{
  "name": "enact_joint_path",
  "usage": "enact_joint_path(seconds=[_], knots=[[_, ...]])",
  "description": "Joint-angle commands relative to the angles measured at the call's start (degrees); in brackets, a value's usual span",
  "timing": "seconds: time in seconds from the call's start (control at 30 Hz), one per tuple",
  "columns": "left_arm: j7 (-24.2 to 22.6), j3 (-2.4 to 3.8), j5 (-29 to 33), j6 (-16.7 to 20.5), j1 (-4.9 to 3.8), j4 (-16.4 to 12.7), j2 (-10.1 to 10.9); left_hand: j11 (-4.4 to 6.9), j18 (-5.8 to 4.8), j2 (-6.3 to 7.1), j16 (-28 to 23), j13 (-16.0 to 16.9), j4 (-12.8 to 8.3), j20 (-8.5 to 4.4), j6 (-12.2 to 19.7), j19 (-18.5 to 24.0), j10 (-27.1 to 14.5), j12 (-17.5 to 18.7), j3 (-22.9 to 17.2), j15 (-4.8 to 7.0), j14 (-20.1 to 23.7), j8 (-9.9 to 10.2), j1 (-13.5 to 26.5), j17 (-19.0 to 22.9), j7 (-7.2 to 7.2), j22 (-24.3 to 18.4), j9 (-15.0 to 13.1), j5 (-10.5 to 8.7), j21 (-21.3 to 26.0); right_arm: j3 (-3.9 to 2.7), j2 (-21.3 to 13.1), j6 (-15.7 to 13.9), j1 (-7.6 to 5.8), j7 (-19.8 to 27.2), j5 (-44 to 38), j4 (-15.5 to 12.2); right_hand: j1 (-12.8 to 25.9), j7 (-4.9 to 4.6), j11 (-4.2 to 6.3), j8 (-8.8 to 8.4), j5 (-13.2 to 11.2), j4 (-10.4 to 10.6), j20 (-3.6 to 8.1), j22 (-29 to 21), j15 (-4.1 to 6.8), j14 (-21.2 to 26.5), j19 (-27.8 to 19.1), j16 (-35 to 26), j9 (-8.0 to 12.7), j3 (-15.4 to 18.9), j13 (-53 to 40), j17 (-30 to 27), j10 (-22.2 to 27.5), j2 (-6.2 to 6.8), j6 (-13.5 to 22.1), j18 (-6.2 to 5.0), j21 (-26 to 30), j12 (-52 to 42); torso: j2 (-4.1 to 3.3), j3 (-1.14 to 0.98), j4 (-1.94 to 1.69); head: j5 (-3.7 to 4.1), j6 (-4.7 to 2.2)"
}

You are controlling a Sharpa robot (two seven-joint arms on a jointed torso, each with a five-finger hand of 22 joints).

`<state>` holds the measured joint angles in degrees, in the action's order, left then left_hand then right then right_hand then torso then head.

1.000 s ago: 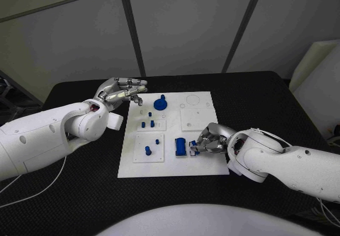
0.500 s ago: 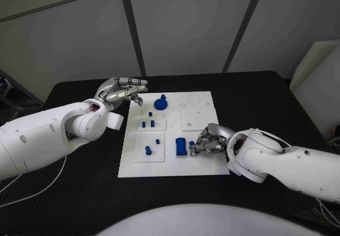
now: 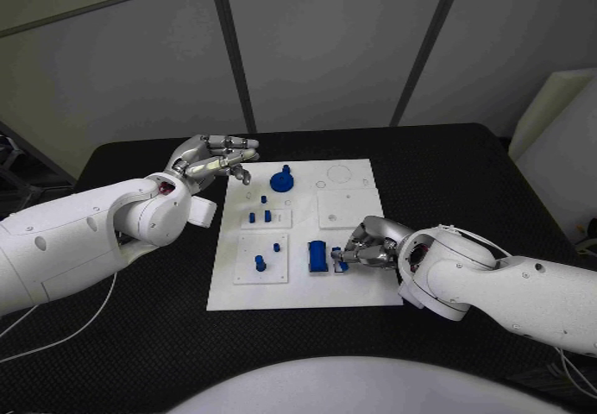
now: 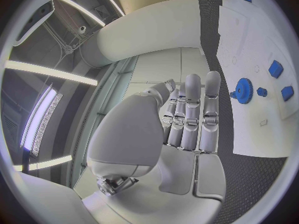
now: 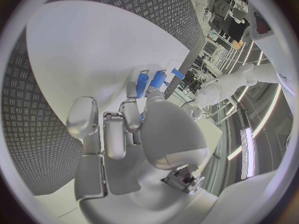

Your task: Assemble the parts on the task board

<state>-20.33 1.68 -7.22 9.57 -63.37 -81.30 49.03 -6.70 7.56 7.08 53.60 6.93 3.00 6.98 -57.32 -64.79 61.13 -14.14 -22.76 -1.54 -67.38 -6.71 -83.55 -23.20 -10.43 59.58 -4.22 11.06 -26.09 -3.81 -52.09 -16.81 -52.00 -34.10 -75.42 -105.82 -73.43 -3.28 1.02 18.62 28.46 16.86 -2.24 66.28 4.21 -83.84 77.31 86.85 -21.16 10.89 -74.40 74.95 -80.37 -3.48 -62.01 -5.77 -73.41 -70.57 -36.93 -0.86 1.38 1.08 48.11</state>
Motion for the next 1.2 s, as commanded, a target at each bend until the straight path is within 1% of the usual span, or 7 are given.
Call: enact_joint_path(seconds=[0.03, 0.7, 0.87, 1.03, 1.1, 1.17, 1.2], knots=[[-0.3, 0.04, 0.1, -0.7, -0.09, -0.1, -0.1, 0.12, 2.79, -0.02, -0.3, -0.1, -0.2, -0.03, 0.2, 0.6, -0.4, -0.2, 0.0, -0.09, 0.3, -0.3, 0.0, 0.1, -0.25, 0.1, 0.1, 0.20, -0.2, -0.01, 0.1, 0.2, -0.05, 0.3, -0.6, -0.3, 0.9, 0.17, -0.02, 0.38, 0.2, -0.1, 0.17, 0.1, 0.26, -5.0, 0.3, 0.2, -0.1, 0.5, -0.2, 9.3, -0.4, 0.05, -0.5, 0.74, -0.3, -0.3, 0.02, 0.00, 0.01, -0.01, 0.02], [-0.2, 0.04, 0.1, -0.6, -0.09, 0.0, 0.0, 0.13, 2.80, -0.05, -0.3, -0.1, -0.2, -0.02, 0.2, 0.6, -0.4, -0.2, 0.0, -0.09, 0.4, -0.3, 0.1, 0.1, -0.24, 0.1, 0.1, 0.24, -0.2, -0.01, -0.1, -0.1, -0.05, 0.3, -2.0, -0.3, 3.2, 0.24, 0.04, 0.50, -1.3, -0.2, 0.27, 0.1, 0.34, -5.0, 0.3, 0.2, -0.6, 2.0, -0.3, 9.3, -0.5, 0.00, -0.4, 0.75, -0.3, -0.3, 0.02, 0.02, 0.02, -0.07, -0.08], [-0.2, 0.04, 0.1, -0.6, -0.08, 0.0, -0.1, 0.13, 2.80, -0.05, -0.3, -0.1, -0.2, -0.02, 0.2, 0.6, -0.4, -0.2, 0.0, -0.09, 0.4, -0.3, 0.1, 0.1, -0.24, 0.1, 0.1, 0.24, -0.2, -0.01, -0.7, 0.2, -0.05, 0.6, -2.2, -0.6, 0.7, 0.30, 0.13, 0.63, -4.0, -1.1, 0.35, 0.0, 0.41, -5.0, 0.2, 0.1, -1.0, 2.3, -0.4, 9.3, -0.4, 1.20, -0.3, 0.72, -0.1, -0.1, 0.05, -0.02, 0.01, -0.07, -0.11], [-0.3, 0.03, 0.1, -0.6, -0.07, 0.1, -0.1, 0.13, 2.80, -0.05, -0.3, -0.1, -0.2, -0.02, 0.2, 0.6, -0.4, -0.2, 0.0, -0.09, 0.4, -0.3, 0.1, 0.1, -0.24, 0.1, 0.1, 0.24, -0.2, -0.01, -2.1, -1.1, -0.05, 2.6, -2.6, -1.1, -2.7, -0.01, -0.12, 0.30, -7.6, -2.3, 0.25, -0.3, 0.24, -4.9, 0.0, 0.0, -1.3, 2.3, 0.3, 9.1, 0.2, 1.92, 0.6, 0.67, 0.2, 1.0, 0.11, -0.05, 0.12, -0.02, -0.32], [-0.3, 0.03, 0.1, -0.6, -0.07, 0.1, -0.1, 0.13, 2.80, -0.05, -0.3, -0.1, -0.2, -0.02, 0.2, 0.6, -0.4, -0.2, 0.0, -0.09, 0.4, -0.3, 0.1, 0.1, -0.24, 0.1, 0.1, 0.24, -0.2, -0.01, -2.6, -2.2, -0.05, 5.3, -1.8, -1.2, -3.4, -0.15, -0.26, 0.19, -8.1, -2.5, 0.16, -1.8, 0.14, -4.7, -0.9, -0.6, -1.4, 2.4, 1.2, 7.9, 0.9, 2.02, 0.9, 0.36, 1.3, 2.2, 0.13, -0.07, 0.08, 0.02, -0.40], [-0.4, 0.03, 0.1, -0.4, -0.06, 0.1, -0.2, 0.10, 2.79, -0.02, -0.3, -0.1, -0.1, -0.01, 0.3, 0.6, -0.5, -0.3, 0.0, -0.10, 0.4, -0.3, 0.2, 0.1, -0.26, 0.1, 0.1, 0.23, -0.2, -0.01, -3.2, -3.7, -0.05, 9.8, 0.6, -0.9, -4.5, -1.25, -1.10, -1.23, -7.9, -2.3, -0.28, -10.9, -0.52, -2.6, -6.4, -5.4, -0.9, 2.4, 7.3, 0.1, 5.7, 1.78, 3.4, -1.38, 8.4, 10.5, 0.20, -0.06, 0.12, 0.15, -0.53], [-0.5, 0.03, 0.1, -0.1, -0.05, 0.2, -0.2, 0.07, 2.78, 0.03, -0.3, -0.1, 0.0, 0.03, 0.3, 0.7, -0.6, -0.3, 0.0, -0.15, 0.4, -0.3, 0.5, 0.2, -0.28, 0.2, 0.1, 0.19, -0.2, -0.01, -3.4, -4.3, -0.05, 12.5, 2.1, -0.7, -5.2, -1.84, -1.58, -1.96, -7.7, -2.2, -0.61, -13.5, -0.91, -2.0, -8.0, -6.8, -0.7, 2.4, 8.9, -1.8, 7.1, 1.70, 4.6, -1.81, 10.5, 12.6, 0.21, -0.03, 0.17, 0.14, -0.76]])
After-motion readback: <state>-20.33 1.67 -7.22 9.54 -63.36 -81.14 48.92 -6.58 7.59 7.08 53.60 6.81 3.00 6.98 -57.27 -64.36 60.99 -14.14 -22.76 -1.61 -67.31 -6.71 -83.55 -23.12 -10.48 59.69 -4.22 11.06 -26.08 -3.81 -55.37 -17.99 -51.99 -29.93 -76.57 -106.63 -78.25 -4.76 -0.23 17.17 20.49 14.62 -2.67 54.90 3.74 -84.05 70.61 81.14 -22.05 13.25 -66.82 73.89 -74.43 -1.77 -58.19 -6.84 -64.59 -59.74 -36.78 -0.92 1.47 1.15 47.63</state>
